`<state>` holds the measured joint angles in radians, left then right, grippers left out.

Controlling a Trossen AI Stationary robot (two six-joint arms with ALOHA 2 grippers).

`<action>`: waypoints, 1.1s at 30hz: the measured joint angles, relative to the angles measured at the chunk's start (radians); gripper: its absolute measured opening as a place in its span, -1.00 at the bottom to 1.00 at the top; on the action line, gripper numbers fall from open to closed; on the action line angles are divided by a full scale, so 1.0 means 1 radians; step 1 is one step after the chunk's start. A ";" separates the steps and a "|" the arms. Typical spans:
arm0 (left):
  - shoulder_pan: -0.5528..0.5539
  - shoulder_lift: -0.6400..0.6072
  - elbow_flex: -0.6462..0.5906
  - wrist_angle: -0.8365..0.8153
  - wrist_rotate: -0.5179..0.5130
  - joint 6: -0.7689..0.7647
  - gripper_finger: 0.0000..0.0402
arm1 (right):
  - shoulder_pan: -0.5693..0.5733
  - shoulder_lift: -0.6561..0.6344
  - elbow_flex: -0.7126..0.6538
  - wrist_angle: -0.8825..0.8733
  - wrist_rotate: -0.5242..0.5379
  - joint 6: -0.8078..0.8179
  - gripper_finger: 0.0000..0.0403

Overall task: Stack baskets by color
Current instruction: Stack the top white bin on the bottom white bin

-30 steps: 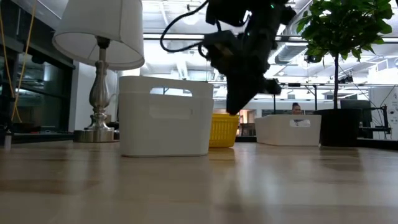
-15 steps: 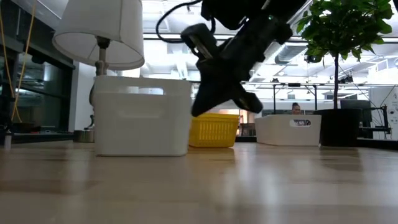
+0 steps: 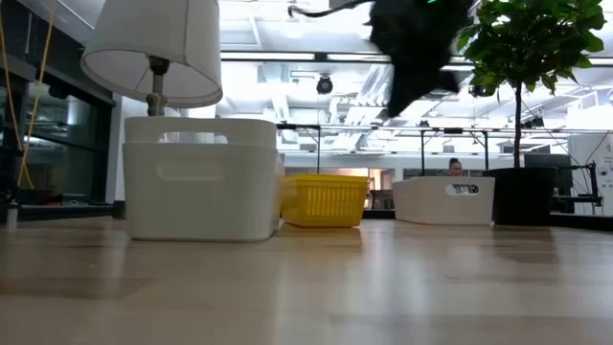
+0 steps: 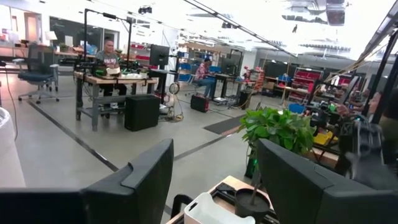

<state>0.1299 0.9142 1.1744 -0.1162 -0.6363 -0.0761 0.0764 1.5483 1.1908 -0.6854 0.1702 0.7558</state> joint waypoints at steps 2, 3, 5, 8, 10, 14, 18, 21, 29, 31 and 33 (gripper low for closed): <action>0.000 0.000 0.000 0.000 0.000 0.000 0.10 | -0.010 -0.075 -0.003 -0.157 0.078 0.014 -1.00; 0.000 0.000 0.000 0.000 0.000 0.000 0.10 | -0.025 -0.110 -0.018 -0.214 0.101 0.043 -1.00; 0.000 0.000 0.000 0.000 0.000 0.000 0.10 | -0.061 -0.176 -0.085 -0.272 0.126 0.129 -1.00; 0.000 0.000 0.000 0.000 0.000 -0.001 0.10 | -0.114 -0.280 -0.221 -0.245 0.176 0.273 -1.00; 0.000 0.000 0.000 0.000 0.000 -0.006 0.10 | -0.154 -0.330 -0.304 -0.182 0.200 0.354 -1.00; 0.000 0.000 0.000 0.000 0.000 -0.025 0.10 | -0.222 -0.376 -0.396 -0.054 0.283 0.434 -1.00; 0.000 0.002 0.000 0.001 0.000 -0.026 0.10 | -0.304 -0.356 -0.407 -0.007 0.315 0.414 -1.00; 0.000 0.005 0.000 0.001 0.000 -0.026 0.10 | -0.376 -0.323 -0.407 -0.005 0.297 0.385 -1.00; 0.000 0.006 0.000 0.001 0.000 -0.053 0.10 | -0.482 -0.243 -0.407 0.120 0.213 0.256 -1.00; 0.000 0.006 0.000 0.001 0.000 -0.052 0.10 | -0.499 -0.217 -0.407 0.124 0.186 0.246 -1.00; 0.000 0.006 0.000 0.000 0.000 -0.052 0.10 | -0.507 -0.194 -0.407 0.127 0.172 0.231 -1.00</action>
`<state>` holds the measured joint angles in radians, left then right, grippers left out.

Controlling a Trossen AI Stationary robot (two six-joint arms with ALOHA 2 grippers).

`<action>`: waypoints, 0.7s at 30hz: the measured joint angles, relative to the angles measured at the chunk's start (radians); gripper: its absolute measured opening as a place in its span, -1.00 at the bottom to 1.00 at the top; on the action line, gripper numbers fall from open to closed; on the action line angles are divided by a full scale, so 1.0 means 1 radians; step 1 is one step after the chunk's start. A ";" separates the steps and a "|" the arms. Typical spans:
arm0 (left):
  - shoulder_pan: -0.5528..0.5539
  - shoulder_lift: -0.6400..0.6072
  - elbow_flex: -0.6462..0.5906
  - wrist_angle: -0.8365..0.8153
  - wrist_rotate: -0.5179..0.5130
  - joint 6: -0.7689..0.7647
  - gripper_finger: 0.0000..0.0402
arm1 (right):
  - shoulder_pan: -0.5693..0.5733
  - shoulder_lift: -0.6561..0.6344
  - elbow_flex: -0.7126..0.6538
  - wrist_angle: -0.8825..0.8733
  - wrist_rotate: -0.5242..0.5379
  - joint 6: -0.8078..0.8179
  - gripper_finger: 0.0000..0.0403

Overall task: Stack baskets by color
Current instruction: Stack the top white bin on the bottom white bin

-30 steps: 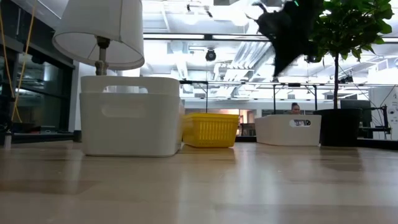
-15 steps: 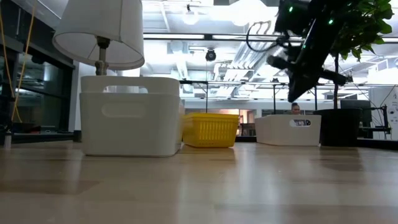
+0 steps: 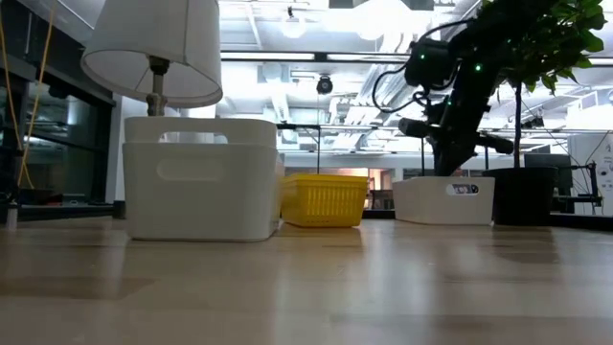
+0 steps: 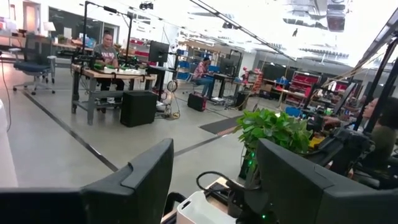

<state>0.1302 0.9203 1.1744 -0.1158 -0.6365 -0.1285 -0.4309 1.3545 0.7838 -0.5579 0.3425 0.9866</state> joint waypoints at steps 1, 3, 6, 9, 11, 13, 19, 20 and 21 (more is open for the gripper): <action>0.000 0.000 0.000 0.000 0.000 0.000 0.10 | -0.001 0.009 0.000 0.004 0.000 -0.001 -1.00; 0.000 0.000 0.000 0.000 0.000 0.000 0.10 | -0.001 0.017 0.000 0.012 -0.006 -0.007 -1.00; 0.000 0.000 0.000 -0.001 0.000 0.000 0.10 | 0.002 0.017 0.000 0.032 -0.037 -0.048 -1.00; 0.000 0.000 0.000 -0.001 0.000 0.000 0.10 | 0.016 0.013 0.000 0.028 -0.089 -0.071 -1.00; 0.000 0.000 0.000 -0.002 0.000 0.000 0.10 | 0.037 0.008 0.000 0.014 -0.132 -0.072 -1.00; 0.000 0.000 0.000 -0.002 0.000 0.000 0.10 | 0.066 0.004 0.000 -0.003 -0.153 -0.071 -1.00; 0.000 0.000 0.000 -0.003 0.000 0.000 0.10 | 0.188 -0.042 0.000 -0.110 -0.208 -0.004 -1.00; 0.000 0.000 0.000 -0.003 0.000 0.000 0.10 | 0.212 -0.054 0.000 -0.122 -0.213 0.012 -1.00; 0.000 0.000 0.000 -0.003 0.000 0.000 0.10 | 0.236 -0.065 0.000 -0.131 -0.219 0.031 -1.00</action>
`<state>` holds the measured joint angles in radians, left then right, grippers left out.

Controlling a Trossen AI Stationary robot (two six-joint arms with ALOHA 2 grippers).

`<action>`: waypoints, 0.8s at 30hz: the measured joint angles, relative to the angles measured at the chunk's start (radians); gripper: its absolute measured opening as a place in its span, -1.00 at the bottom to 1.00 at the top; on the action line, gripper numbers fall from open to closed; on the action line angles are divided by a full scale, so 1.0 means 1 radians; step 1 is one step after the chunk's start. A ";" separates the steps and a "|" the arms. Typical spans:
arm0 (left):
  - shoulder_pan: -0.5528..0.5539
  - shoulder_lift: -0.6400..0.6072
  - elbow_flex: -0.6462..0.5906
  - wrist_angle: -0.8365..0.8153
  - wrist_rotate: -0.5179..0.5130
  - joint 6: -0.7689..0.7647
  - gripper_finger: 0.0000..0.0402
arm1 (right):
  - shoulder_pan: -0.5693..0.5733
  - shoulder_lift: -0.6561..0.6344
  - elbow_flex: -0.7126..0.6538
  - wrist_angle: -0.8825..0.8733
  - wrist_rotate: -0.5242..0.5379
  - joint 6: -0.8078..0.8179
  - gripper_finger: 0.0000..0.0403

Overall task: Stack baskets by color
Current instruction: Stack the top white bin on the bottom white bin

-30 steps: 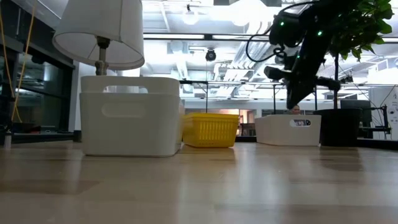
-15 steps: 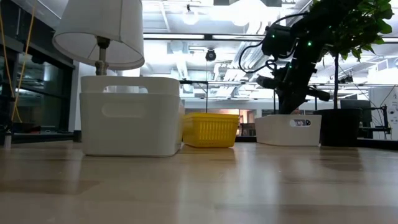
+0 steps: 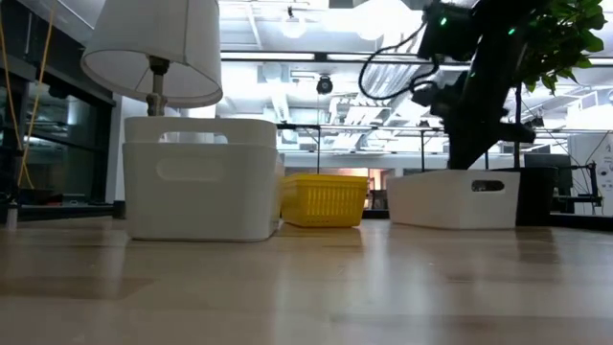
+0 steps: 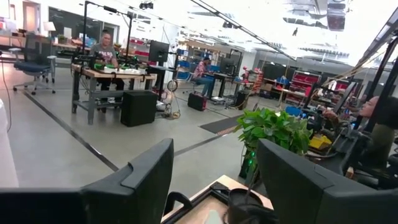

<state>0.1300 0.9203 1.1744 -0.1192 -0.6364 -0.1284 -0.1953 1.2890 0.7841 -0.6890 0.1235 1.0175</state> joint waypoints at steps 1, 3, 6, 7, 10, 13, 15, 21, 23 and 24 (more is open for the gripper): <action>0.000 0.000 0.000 0.000 0.000 0.000 0.10 | 0.023 -0.011 0.000 -0.011 -0.010 0.019 -1.00; 0.000 0.000 0.000 0.000 0.000 0.000 0.10 | 0.075 -0.032 0.000 -0.026 -0.033 0.061 -1.00; 0.000 0.000 0.000 0.000 0.000 0.000 0.10 | 0.162 -0.053 0.000 -0.033 -0.080 0.124 -1.00; 0.000 0.000 0.000 0.000 0.000 0.000 0.10 | 0.193 -0.056 0.000 -0.036 -0.095 0.148 -1.00; 0.000 0.000 0.000 0.000 0.000 0.000 0.10 | 0.288 -0.055 0.000 -0.035 -0.144 0.216 -1.00; 0.000 0.000 0.000 0.000 0.000 0.000 0.10 | 0.391 -0.055 0.000 -0.033 -0.183 0.300 -1.00; 0.000 0.000 0.000 0.000 0.000 0.000 0.10 | 0.456 -0.055 0.000 -0.033 -0.206 0.360 -1.00; 0.000 0.000 0.000 0.001 0.000 0.000 0.10 | 0.608 -0.072 0.000 0.008 -0.197 0.521 -1.00; 0.000 0.000 0.000 0.001 0.000 0.000 0.10 | 0.630 -0.090 0.000 0.075 -0.145 0.523 -1.00; 0.000 0.000 0.000 0.002 0.000 0.000 0.10 | 0.637 -0.101 0.000 0.123 -0.104 0.510 -1.00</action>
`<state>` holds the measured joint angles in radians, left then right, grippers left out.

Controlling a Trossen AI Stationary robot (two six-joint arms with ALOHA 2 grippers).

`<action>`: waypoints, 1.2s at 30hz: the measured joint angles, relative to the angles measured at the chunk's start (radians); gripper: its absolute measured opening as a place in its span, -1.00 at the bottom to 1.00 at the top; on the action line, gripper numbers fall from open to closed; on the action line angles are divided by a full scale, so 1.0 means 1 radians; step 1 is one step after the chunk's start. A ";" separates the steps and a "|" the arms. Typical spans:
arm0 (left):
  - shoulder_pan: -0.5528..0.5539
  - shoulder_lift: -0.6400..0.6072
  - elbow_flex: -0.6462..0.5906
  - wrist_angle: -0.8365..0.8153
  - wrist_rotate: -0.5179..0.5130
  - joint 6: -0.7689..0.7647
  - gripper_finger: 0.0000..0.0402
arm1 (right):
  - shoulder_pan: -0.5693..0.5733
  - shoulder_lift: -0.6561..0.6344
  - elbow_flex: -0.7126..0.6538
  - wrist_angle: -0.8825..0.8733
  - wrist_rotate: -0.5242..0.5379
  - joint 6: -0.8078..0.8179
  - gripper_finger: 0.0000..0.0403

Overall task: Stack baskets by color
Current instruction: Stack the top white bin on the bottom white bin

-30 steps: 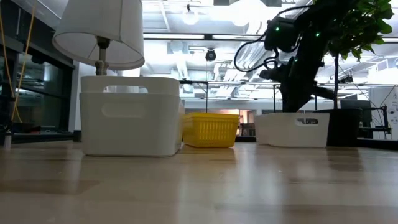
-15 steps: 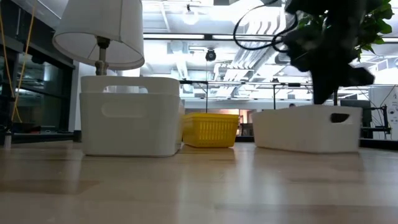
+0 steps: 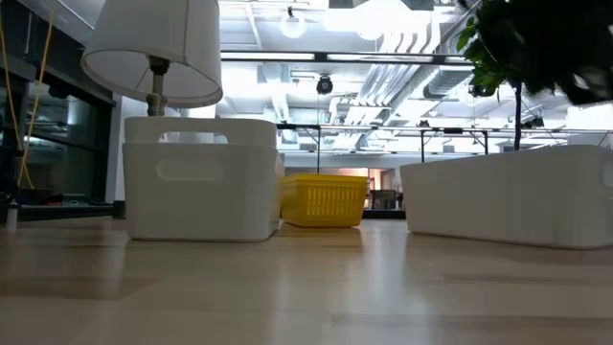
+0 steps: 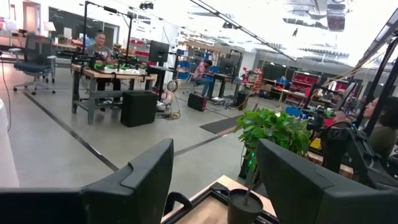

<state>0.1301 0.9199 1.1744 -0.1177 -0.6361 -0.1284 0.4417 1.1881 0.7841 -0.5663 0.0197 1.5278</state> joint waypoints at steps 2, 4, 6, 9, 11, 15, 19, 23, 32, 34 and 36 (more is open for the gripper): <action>0.000 0.000 0.000 0.000 0.000 0.000 0.10 | 0.002 -0.016 0.000 0.097 0.086 -0.036 -1.00; 0.000 0.000 0.000 0.000 0.000 0.000 0.10 | -0.015 -0.021 0.000 0.165 0.137 -0.080 -1.00; 0.000 0.000 0.000 0.000 0.000 0.000 0.10 | -0.044 -0.016 0.000 0.178 0.145 -0.113 -0.99; 0.000 0.000 0.000 0.000 0.000 0.000 0.10 | -0.087 0.008 0.000 0.148 0.111 -0.154 -0.88; 0.000 0.000 0.000 0.000 0.000 0.000 0.10 | -0.108 0.029 0.000 0.136 0.090 -0.192 -0.74; 0.000 0.000 0.000 0.000 0.000 0.000 0.10 | -0.146 0.073 0.000 0.121 0.073 -0.262 -0.37; 0.000 0.000 0.000 0.000 0.000 0.000 0.10 | -0.180 0.094 0.000 0.124 0.065 -0.279 -0.03; 0.000 0.000 0.000 0.000 0.000 0.000 0.10 | -0.187 0.098 0.000 0.085 0.061 -0.271 0.11; 0.000 0.000 0.000 0.001 0.000 0.000 0.10 | -0.186 0.166 0.000 0.033 0.059 -0.250 0.07; 0.000 0.000 0.000 0.001 0.000 0.000 0.10 | -0.186 0.197 0.000 0.047 0.054 -0.250 0.07; 0.000 0.000 0.000 0.001 0.000 0.000 0.10 | -0.186 0.232 0.000 0.055 0.048 -0.249 0.07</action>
<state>0.1303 0.9199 1.1744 -0.1169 -0.6361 -0.1284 0.2554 1.4203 0.7845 -0.5108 0.0682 1.2790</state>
